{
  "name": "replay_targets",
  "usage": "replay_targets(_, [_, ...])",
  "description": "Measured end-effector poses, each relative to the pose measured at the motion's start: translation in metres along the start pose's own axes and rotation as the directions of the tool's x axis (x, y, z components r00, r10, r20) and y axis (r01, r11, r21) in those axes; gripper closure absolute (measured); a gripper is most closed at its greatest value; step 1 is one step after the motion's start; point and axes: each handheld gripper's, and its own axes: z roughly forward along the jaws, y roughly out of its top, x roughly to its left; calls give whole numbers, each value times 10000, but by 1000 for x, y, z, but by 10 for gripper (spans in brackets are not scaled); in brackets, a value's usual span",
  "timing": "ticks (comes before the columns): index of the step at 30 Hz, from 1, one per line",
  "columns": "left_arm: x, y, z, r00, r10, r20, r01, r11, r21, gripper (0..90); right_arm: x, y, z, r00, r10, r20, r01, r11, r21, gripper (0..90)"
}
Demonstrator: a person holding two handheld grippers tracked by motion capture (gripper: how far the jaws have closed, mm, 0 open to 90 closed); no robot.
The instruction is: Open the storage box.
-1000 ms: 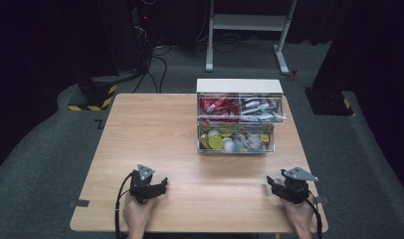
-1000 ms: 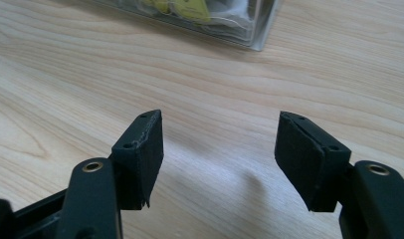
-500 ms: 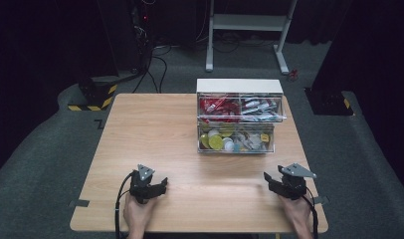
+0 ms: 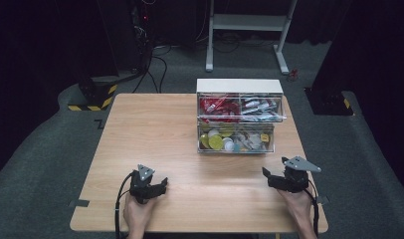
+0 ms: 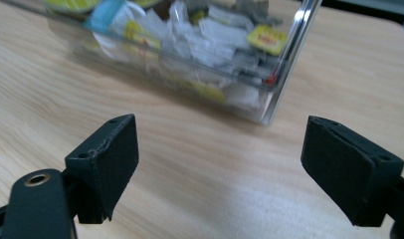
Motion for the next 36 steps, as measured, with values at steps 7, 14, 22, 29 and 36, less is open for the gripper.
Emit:
replay_targets(7, [0,0,0,10000,20,32,-20,10000,-16,247,-2,18,-1,9997,-170,-200,167,9997,-150,185])
replay_targets(14, [0,0,-1,10000,46,64,-46,10000,0,256,-4,30,1,9997,-212,79,216,9978,-621,278])
replay_targets(22, [0,0,-1,10000,47,76,-47,10000,3,253,-11,50,1,9995,-306,-33,301,9949,-961,360])
replay_targets(29, [0,0,-1,10000,45,79,-45,10000,2,253,-16,58,3,9998,-198,18,199,9941,-1065,361])
replay_targets(36, [0,0,-1,10000,36,88,-36,10000,-3,253,-25,75,0,9999,-104,89,112,9950,-993,355])
